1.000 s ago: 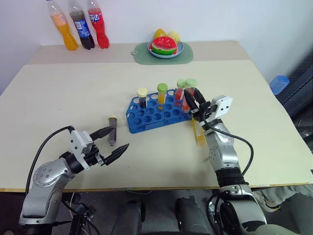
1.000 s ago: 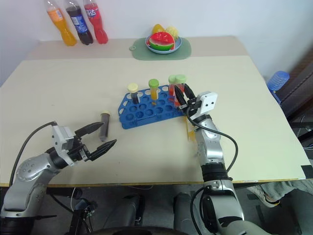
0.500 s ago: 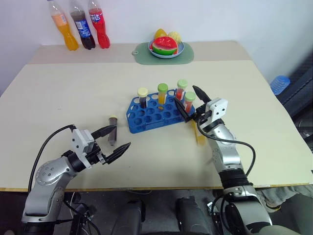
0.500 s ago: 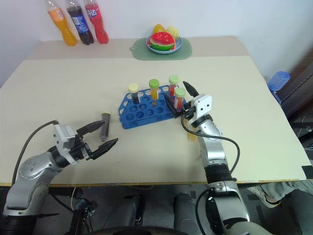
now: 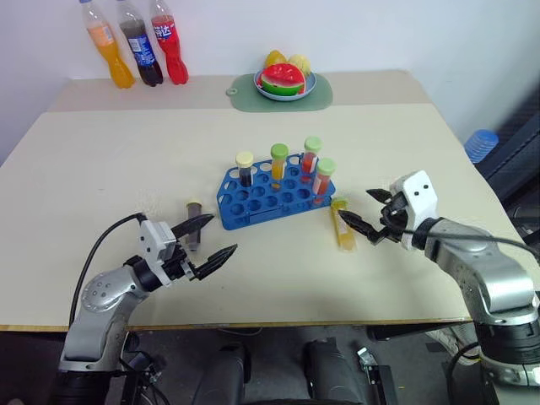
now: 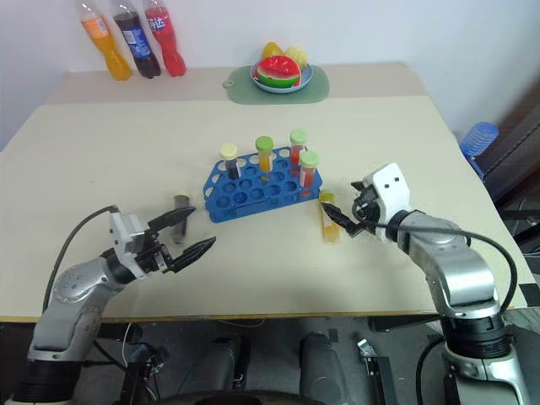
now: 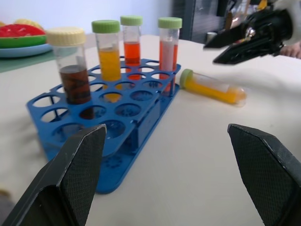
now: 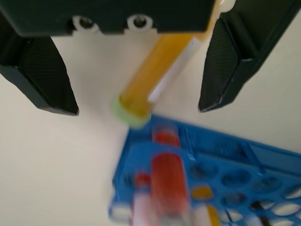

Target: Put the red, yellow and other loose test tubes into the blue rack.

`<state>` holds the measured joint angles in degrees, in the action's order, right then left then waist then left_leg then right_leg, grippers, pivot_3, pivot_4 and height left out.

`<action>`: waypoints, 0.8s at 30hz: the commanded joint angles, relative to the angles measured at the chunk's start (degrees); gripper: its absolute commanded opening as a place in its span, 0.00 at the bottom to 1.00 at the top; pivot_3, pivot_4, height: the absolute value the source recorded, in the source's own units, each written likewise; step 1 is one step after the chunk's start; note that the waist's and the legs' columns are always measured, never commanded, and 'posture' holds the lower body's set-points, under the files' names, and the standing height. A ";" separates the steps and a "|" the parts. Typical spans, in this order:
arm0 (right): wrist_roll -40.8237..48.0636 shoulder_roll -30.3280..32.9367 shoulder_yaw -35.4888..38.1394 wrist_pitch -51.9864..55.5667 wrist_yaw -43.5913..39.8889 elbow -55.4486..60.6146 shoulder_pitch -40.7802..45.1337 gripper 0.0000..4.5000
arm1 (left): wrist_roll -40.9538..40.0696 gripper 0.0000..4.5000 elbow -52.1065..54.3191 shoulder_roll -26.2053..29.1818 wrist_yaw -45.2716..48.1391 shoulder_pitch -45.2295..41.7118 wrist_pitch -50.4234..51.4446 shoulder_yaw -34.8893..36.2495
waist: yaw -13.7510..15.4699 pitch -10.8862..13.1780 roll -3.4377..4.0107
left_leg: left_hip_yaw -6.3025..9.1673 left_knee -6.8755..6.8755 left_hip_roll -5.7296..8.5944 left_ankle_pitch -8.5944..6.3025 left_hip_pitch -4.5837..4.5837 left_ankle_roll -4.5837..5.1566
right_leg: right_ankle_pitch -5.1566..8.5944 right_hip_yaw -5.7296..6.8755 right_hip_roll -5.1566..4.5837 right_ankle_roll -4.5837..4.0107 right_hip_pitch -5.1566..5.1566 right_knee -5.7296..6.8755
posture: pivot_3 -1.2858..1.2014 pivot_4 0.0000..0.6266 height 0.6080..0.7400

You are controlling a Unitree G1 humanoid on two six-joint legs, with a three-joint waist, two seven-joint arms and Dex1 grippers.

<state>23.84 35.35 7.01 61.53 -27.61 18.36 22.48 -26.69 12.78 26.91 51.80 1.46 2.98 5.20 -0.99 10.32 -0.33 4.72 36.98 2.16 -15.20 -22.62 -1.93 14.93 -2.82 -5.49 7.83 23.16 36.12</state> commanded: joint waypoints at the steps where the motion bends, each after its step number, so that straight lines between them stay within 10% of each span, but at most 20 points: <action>1: 2.60 -2.38 4.47 15.73 4.00 -3.51 8.09 0.99 | 0.31 0.95 0.62 -0.20 0.08 -0.04 -1.18 -0.50 | 0.12 0.00 0.00 | 0.01 0.00 0.00 0.00 -0.01 0.00 | 0.00 0.01 0.00 0.00 0.01 0.00 | 0.52 0.24 1.00; 12: 1.47 -5.20 -0.48 25.20 5.25 -14.76 16.87 0.99 | 1.09 0.95 4.76 -1.41 -3.02 5.22 -1.42 -0.82 | 0.14 0.00 0.00 | 0.01 0.01 0.05 -0.01 -0.28 0.01 | -0.01 0.06 -0.06 0.02 0.21 -0.07 | 0.52 0.24 1.00; 21: -3.76 -0.11 -13.53 11.28 1.50 -13.04 11.74 0.20 | 0.93 0.95 6.85 -1.13 -4.84 7.39 -1.41 -0.37 | -0.23 -0.06 -0.04 | -0.02 0.03 0.02 -0.01 -0.21 0.02 | -0.01 0.09 0.01 0.03 0.16 -0.05 | 0.52 0.24 1.00; 24: -5.88 5.29 -16.72 3.92 -2.62 -9.52 8.68 0.19 | 0.65 0.95 6.73 -0.80 -4.75 7.35 -1.33 0.05 | -0.05 -0.07 -0.07 | -0.02 0.05 0.02 -0.01 -0.14 0.02 | -0.01 0.10 0.01 0.03 0.03 -0.08 | 0.52 0.24 1.00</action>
<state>19.85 38.17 -7.52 69.29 -28.06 7.31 33.15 -25.51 17.77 25.66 47.16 8.51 2.87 3.82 -1.04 10.24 -0.40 4.70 37.03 2.19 -15.21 -22.76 -1.91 14.92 -2.73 -5.50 7.85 23.18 36.03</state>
